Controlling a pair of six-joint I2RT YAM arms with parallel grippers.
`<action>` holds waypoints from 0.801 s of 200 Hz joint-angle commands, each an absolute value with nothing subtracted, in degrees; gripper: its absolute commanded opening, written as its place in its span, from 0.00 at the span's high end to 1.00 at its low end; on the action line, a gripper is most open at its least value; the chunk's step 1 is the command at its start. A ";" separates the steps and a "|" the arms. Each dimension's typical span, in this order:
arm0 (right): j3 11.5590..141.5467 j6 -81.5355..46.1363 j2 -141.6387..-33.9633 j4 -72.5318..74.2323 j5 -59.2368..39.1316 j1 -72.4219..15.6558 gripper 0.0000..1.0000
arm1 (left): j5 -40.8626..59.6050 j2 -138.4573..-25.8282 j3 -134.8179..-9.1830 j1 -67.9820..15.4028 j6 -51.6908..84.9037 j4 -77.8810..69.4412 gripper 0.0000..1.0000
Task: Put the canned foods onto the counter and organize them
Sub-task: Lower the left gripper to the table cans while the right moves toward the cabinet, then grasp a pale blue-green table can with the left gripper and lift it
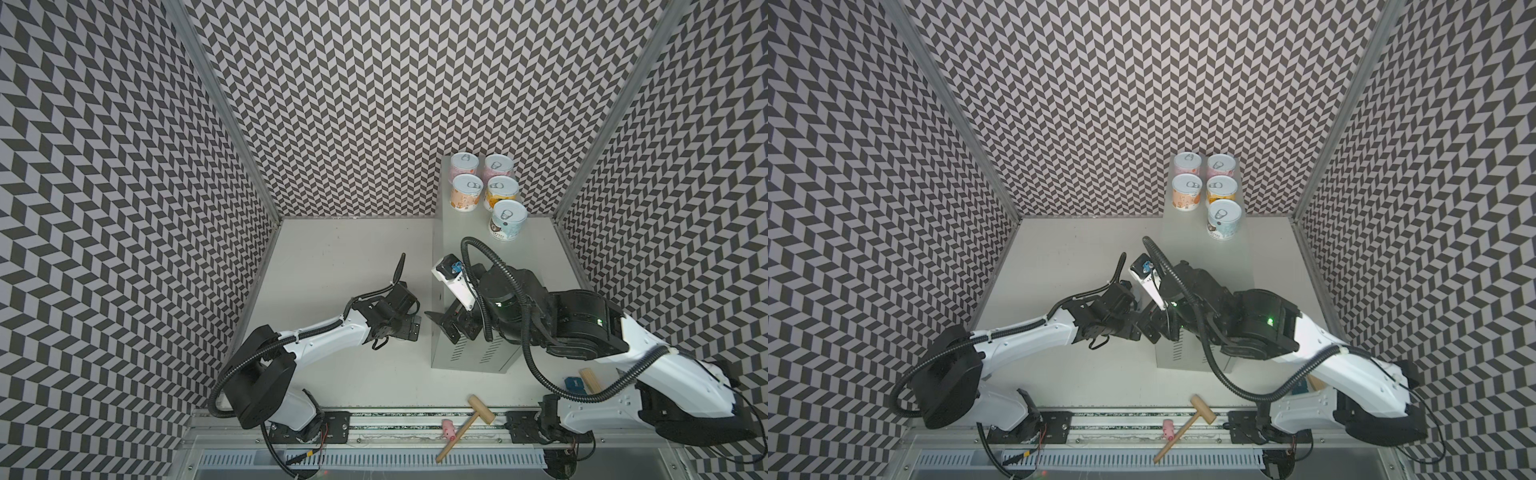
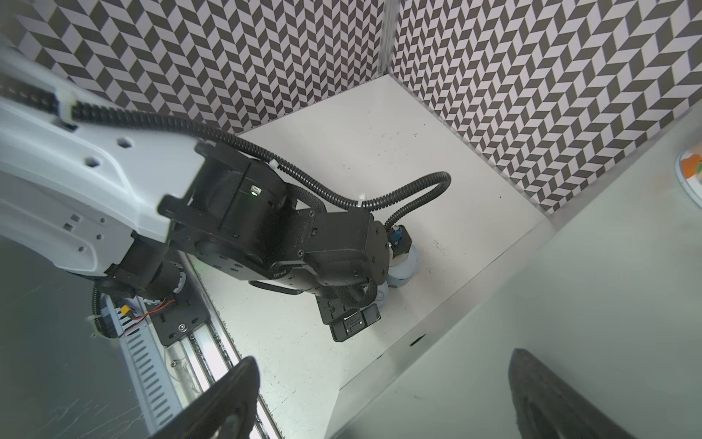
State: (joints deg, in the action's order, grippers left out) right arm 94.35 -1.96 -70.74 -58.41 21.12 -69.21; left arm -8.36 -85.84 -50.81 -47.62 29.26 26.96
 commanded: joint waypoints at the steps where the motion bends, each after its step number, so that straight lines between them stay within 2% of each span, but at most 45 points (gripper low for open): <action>1: 94.33 -2.13 -69.04 -55.95 23.78 -69.43 0.01 | -11.51 -87.63 -52.07 -48.43 30.28 25.22 0.02; 25: 94.12 -1.84 -68.67 -54.98 24.42 -69.46 0.01 | -14.05 -89.22 -52.67 -48.43 30.35 25.11 0.05; 80: 92.50 -2.39 -66.68 -51.90 26.77 -69.43 0.01 | -15.28 -87.57 -52.41 -49.12 26.79 20.67 0.19; 106: 91.16 -2.71 -65.44 -50.40 27.27 -69.42 0.01 | -16.89 -85.64 -53.05 -49.31 26.57 21.90 0.27; 139: 90.62 -2.70 -64.39 -49.39 29.40 -69.35 0.01 | -18.60 -83.37 -54.48 -49.22 26.81 25.92 0.42; 160: 90.48 -2.66 -63.39 -48.54 31.29 -69.39 0.01 | -19.65 -80.82 -56.86 -49.32 26.56 30.54 0.45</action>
